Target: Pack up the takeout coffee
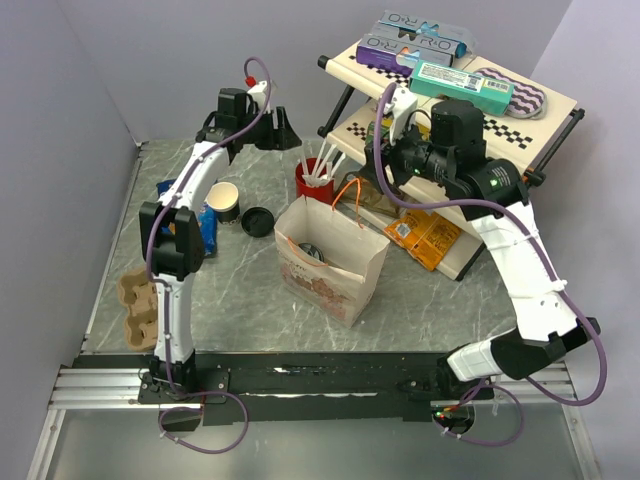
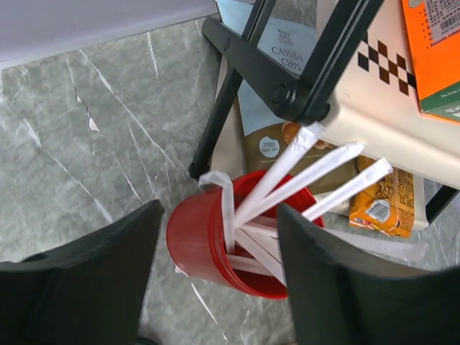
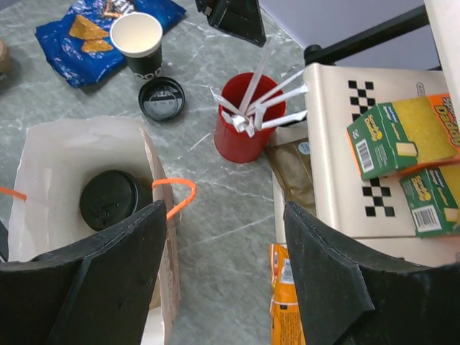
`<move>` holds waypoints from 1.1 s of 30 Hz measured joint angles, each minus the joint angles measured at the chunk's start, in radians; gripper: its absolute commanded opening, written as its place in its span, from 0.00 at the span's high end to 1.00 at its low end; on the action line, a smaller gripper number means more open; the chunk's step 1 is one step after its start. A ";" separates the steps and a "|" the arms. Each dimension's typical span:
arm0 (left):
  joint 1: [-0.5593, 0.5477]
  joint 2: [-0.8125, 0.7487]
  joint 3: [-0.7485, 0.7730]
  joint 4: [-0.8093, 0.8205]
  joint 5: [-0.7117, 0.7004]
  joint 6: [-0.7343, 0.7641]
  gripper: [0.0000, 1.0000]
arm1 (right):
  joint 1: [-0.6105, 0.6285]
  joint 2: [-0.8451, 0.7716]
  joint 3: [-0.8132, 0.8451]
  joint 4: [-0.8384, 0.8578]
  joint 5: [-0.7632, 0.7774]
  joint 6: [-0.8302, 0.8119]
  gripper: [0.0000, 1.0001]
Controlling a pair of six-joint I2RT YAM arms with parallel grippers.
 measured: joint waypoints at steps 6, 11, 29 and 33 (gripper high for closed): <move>-0.001 0.061 0.032 0.037 0.027 -0.013 0.45 | 0.000 -0.014 -0.008 -0.013 0.015 -0.010 0.28; -0.004 0.095 0.034 0.048 0.059 -0.024 0.61 | 0.000 -0.014 -0.010 -0.014 0.024 -0.013 0.28; -0.013 0.117 0.055 0.125 0.218 -0.014 0.99 | 0.000 -0.013 -0.047 -0.012 0.031 -0.018 0.28; -0.013 0.088 0.048 0.118 0.219 0.003 0.99 | 0.000 -0.014 -0.048 -0.010 0.035 -0.023 0.28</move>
